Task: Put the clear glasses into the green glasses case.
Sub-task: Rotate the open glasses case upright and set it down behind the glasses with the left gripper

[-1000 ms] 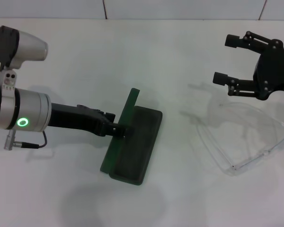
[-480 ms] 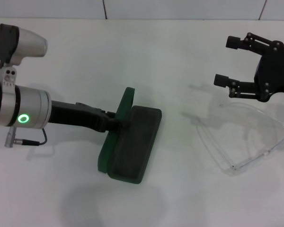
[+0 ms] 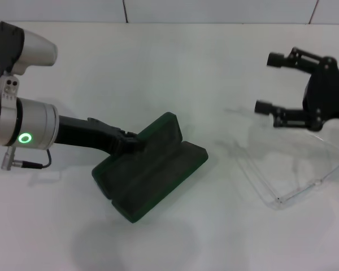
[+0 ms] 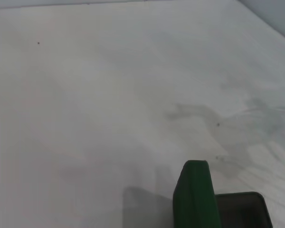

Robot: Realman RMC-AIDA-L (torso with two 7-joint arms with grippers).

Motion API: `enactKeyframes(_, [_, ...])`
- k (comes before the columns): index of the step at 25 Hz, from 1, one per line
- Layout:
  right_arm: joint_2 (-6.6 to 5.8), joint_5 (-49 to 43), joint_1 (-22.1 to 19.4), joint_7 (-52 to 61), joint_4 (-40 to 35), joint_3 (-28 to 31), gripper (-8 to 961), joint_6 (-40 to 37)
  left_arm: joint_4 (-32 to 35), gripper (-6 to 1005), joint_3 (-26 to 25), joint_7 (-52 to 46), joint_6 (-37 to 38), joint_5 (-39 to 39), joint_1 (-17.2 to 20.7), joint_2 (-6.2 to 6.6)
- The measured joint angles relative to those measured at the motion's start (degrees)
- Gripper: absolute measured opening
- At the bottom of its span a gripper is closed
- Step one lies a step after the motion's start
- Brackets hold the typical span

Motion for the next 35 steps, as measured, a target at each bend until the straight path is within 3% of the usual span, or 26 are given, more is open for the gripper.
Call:
enactKeyframes(7, [-2.61,-1.69,-1.31,-2.33,-0.95,-8.17,856,-6.18,0.10,215,-0.33,6.24,-2.89,0.01,-1.82,-0.08])
enactKeyframes(10, [-3.02,-6.67,-1.27,-2.44,-1.52,-8.73,856,-10.15,0.11,216,-0.34,8.82,-4.58,-0.04,-3.51,0.01])
enactKeyframes(18, [-2.21,-14.87,-0.91,-2.97,-1.77,-8.88,856,-12.48,-1.19,216,0.75,23.51,-8.72,0.37,-10.05,-0.39])
enactKeyframes(25, [-1.48,-15.93,-1.24,-4.21,-1.73,-9.02,856,-12.11,-9.17,215,3.75,33.25,-11.22,2.49,-19.11,-0.59])
enactKeyframes(30, [-1.46,-16.23,-1.17,-4.43,-1.53,-9.02,856,-11.33,-15.11,215,8.37,34.96,-14.90,2.68,-24.60,-0.72])
enactKeyframes(35, [-1.39,-16.41,-0.86,-4.45,-1.39,-9.02,856,-9.78,-15.76,214,10.97,35.36,-16.01,2.54,-26.08,-0.75])
